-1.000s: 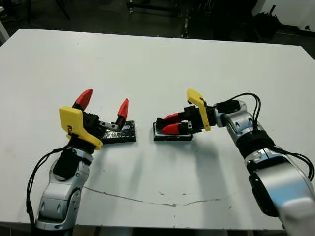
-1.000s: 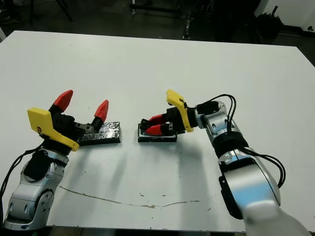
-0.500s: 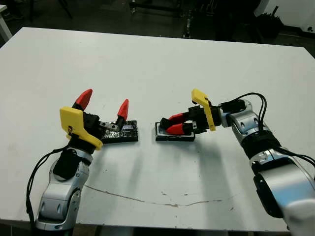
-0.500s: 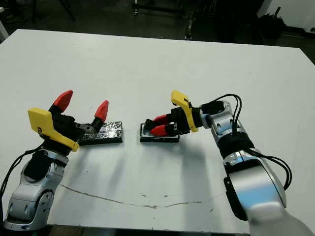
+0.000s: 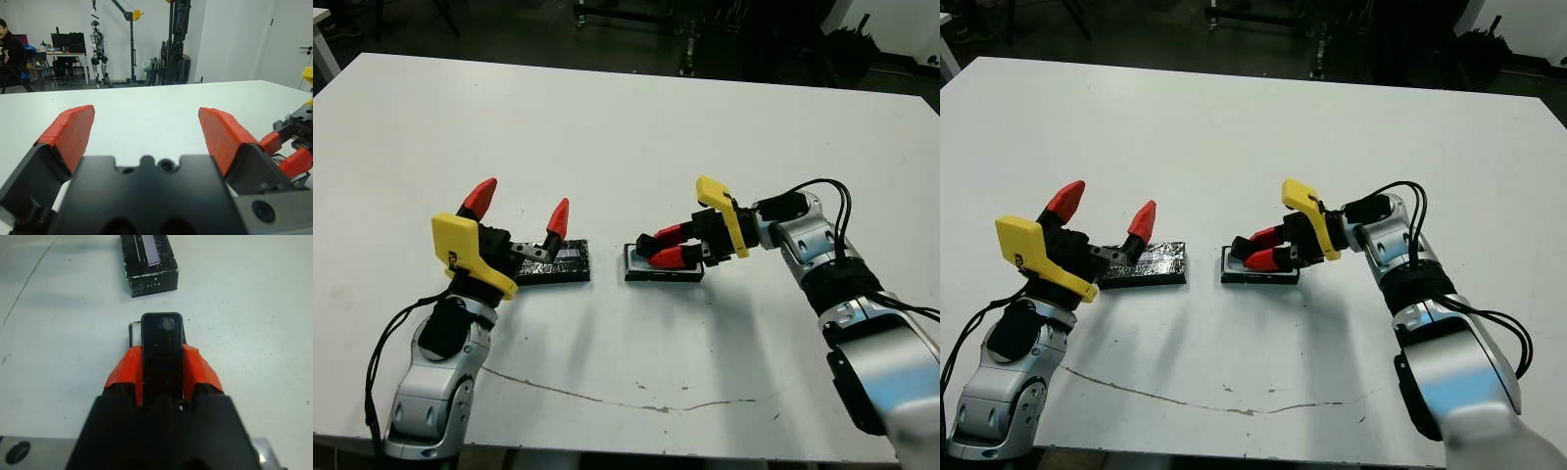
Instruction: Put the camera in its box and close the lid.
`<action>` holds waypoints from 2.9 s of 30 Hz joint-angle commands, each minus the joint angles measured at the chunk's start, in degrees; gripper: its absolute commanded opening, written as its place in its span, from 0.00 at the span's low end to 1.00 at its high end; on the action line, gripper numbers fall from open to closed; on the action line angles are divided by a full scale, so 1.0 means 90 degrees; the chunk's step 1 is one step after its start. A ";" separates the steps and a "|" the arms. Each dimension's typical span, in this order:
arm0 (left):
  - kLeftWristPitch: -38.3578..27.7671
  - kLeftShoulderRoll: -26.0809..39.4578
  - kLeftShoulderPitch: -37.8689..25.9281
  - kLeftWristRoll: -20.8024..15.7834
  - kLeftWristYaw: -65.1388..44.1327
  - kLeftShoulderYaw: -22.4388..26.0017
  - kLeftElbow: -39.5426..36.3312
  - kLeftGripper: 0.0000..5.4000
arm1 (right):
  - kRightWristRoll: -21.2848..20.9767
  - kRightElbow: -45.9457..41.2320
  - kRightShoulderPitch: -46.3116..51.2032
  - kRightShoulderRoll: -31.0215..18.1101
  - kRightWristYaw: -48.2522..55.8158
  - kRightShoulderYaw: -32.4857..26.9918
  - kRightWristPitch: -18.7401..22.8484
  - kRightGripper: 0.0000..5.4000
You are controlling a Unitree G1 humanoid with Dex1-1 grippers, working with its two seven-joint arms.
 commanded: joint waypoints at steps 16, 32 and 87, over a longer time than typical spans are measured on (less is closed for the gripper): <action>0.0092 0.0026 0.0061 -0.0035 -0.0026 -0.0023 -0.0019 1.00 | -0.0530 0.0395 0.0126 -0.0554 -0.0299 0.0005 -0.0760 0.64; 0.0093 0.0046 0.0027 -0.0044 -0.0080 -0.0027 0.0014 1.00 | 0.0783 -0.1433 0.0571 -0.1107 0.0059 -0.1285 0.0320 1.00; -0.1062 0.3246 -0.4721 0.0454 -0.8110 -0.1456 0.6576 1.00 | 0.2191 -0.7901 0.7049 0.0732 -0.6542 -0.3602 -0.0019 0.00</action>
